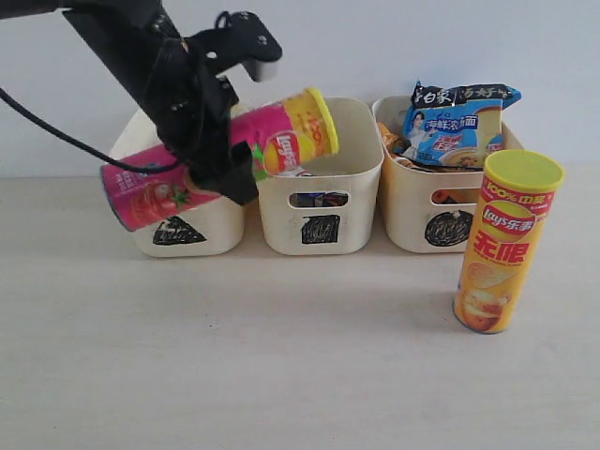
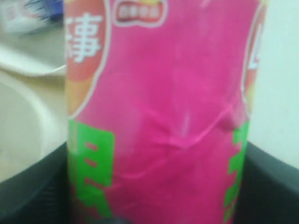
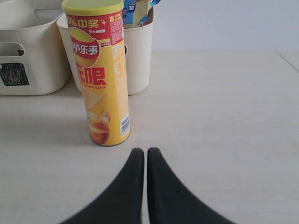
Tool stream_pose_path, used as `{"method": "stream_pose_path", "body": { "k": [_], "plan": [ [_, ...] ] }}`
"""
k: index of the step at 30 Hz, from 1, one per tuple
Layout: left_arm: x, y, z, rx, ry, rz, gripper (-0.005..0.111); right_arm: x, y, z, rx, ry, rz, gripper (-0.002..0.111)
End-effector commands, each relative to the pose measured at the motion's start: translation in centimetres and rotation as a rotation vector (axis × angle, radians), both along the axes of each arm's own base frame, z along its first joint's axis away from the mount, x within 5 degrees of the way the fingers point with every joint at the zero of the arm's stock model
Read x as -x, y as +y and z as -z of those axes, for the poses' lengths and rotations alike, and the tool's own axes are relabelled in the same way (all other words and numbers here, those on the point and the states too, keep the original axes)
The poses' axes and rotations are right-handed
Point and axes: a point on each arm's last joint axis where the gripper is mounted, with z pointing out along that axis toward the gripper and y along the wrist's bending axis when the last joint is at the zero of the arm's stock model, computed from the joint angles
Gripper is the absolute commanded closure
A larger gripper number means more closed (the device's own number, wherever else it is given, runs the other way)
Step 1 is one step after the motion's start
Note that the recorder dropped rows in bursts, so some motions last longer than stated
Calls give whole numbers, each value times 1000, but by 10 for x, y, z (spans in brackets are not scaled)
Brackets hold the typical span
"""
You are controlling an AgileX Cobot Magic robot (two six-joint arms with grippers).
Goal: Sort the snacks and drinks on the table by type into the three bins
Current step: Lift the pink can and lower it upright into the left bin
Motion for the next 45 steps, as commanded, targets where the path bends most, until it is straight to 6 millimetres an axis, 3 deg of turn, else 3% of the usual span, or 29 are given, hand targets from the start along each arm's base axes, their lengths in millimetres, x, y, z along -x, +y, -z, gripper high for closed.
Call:
{"method": "stream_pose_path", "body": {
  "k": [1,7,14,21,30,32,41,45],
  "plan": [
    [-19,21,-11,154,-62,-273,102,0,-1,1,6,-6,7,108],
    [-58,53,-17,346,-240,-608,102,0,-1,1,6,-6,7,108],
    [-112,71,-1,499,-294,-768,102,0,-1,1,6,-6,7,108],
    [-136,65,22,534,-286,-800,102,0,-1,1,6,-8,7,108],
    [-146,67,54,520,-225,-855,101,0,-1,1,6,-8,7,108],
    [-147,67,59,519,-216,-862,95,0,-1,1,6,-8,7,108],
    [-149,67,66,535,-188,-897,39,0,-1,1,6,-8,7,108],
    [-149,67,67,532,-183,-899,27,0,-1,1,6,-8,7,108]
  ]
}}
